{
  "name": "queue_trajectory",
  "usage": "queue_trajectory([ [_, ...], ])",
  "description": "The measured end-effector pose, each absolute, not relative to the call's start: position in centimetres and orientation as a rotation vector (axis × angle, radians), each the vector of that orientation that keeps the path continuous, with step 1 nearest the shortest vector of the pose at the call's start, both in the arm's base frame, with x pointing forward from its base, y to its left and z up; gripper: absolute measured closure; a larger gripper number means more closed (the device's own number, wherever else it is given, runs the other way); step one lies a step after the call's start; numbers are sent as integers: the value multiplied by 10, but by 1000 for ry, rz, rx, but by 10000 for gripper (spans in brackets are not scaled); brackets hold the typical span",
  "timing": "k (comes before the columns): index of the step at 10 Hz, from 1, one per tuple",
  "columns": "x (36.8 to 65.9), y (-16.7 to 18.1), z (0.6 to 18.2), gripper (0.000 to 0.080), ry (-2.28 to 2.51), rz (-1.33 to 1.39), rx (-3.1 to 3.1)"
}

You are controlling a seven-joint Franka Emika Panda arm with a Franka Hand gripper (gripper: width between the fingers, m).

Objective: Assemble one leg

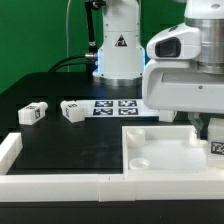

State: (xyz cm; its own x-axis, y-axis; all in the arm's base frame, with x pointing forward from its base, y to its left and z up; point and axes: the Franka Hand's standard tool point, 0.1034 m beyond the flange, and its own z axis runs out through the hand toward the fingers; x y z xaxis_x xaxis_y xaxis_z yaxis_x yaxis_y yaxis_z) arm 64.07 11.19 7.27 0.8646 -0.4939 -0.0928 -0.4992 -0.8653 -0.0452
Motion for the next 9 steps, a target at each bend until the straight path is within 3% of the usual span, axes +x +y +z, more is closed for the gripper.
queue_trajectory([
  [5,639,112,72,507,1240,145,-2829],
  [7,639,112,72,263,1192,143,-2847],
  [8,639,113,72,185,1132,137,-2869],
  [9,639,113,73,185,916,121,-2939],
])
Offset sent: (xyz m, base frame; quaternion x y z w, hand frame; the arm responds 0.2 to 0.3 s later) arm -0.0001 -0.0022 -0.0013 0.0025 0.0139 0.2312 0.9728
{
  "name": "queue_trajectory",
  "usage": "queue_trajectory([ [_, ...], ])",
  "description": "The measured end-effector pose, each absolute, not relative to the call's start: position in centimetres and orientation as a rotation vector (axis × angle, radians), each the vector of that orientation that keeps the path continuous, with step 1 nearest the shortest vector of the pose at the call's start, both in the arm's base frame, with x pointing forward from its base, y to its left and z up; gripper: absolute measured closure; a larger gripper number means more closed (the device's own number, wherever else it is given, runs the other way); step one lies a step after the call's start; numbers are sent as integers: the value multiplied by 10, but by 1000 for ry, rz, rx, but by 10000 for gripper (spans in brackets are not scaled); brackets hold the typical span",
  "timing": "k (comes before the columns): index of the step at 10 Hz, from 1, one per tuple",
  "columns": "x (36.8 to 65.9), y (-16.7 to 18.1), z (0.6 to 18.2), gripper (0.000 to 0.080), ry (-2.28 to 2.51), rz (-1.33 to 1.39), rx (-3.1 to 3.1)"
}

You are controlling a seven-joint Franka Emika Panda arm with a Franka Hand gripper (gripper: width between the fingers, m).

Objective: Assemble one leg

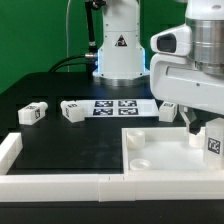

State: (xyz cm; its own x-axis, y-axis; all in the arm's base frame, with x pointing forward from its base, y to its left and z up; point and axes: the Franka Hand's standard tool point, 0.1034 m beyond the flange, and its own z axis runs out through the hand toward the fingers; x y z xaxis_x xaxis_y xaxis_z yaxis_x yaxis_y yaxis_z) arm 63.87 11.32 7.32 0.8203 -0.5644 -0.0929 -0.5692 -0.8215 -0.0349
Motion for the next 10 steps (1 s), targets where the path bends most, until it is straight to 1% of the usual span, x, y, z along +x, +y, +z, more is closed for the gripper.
queue_trajectory([
  [1,638,115,75,157,749,111,-2979],
  [3,635,118,75,151,299,72,-3046],
  [7,639,118,73,150,-502,-7,-3030],
  [8,639,117,73,150,-662,-12,-3009],
  [10,639,116,73,150,-755,-13,-2987],
])
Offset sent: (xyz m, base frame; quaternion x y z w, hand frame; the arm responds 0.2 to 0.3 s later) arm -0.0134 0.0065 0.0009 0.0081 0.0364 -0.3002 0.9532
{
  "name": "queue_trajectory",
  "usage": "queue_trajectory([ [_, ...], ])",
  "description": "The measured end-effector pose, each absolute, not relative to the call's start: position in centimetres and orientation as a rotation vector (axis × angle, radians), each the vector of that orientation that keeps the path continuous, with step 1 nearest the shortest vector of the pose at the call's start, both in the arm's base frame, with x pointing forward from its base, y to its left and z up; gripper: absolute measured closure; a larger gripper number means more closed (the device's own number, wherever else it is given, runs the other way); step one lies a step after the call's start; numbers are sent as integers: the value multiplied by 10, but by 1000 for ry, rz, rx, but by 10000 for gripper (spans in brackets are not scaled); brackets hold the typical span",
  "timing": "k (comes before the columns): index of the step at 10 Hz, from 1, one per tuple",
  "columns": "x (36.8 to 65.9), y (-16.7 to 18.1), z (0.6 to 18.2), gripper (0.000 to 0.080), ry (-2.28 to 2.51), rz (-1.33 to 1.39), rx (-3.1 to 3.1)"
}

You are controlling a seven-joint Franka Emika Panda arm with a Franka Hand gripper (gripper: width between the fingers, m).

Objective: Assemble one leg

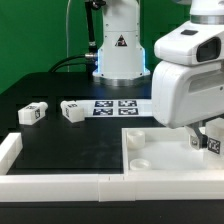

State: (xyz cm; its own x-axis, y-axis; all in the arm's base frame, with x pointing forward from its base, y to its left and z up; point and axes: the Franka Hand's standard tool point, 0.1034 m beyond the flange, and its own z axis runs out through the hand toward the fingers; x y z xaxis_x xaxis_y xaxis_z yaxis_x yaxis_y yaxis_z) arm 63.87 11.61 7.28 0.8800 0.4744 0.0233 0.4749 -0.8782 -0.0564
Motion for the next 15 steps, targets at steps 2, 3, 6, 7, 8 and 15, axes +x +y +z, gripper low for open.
queue_trajectory([
  [2,639,116,73,277,-753,-13,-2987],
  [3,638,116,73,418,-753,-13,-2987],
  [6,638,116,72,509,-680,-10,-3002],
  [7,639,115,72,509,-503,-11,-3032],
  [8,640,116,72,509,-137,-13,-3064],
  [15,636,112,71,509,1148,50,-2859],
])
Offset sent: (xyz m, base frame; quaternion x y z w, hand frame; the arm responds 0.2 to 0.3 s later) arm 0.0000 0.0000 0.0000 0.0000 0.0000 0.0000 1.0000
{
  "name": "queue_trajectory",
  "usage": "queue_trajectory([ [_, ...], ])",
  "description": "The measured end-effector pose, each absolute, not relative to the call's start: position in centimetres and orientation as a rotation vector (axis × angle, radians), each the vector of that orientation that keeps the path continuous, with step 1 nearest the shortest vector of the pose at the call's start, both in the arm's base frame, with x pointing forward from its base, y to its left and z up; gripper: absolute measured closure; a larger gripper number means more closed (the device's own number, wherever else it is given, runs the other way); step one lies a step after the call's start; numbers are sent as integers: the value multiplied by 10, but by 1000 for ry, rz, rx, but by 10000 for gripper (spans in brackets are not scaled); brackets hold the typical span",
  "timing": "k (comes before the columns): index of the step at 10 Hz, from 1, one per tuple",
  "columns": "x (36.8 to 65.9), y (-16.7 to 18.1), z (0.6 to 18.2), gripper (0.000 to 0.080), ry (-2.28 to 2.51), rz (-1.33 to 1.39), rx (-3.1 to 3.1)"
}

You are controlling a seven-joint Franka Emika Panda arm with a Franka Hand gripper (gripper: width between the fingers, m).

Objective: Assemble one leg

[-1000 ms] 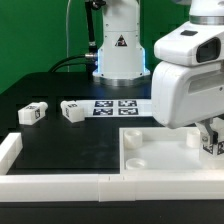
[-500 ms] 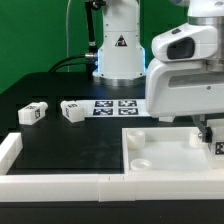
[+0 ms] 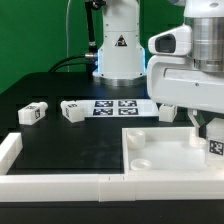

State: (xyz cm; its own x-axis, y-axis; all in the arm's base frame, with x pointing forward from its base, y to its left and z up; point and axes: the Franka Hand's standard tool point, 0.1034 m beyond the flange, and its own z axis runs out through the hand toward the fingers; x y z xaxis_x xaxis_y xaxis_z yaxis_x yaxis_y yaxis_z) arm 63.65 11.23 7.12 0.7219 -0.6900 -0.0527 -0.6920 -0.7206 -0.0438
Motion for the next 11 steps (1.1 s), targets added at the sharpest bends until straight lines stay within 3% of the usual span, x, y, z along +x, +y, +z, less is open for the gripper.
queue_trajectory([
  [1,636,111,71,509,1218,53,-2833],
  [2,636,111,71,352,1160,51,-2856],
  [3,636,112,71,352,1112,50,-2874],
  [4,636,112,71,227,1106,47,-2875],
  [5,636,114,70,166,929,26,-2934],
  [11,631,125,66,151,-228,-19,-3063],
])
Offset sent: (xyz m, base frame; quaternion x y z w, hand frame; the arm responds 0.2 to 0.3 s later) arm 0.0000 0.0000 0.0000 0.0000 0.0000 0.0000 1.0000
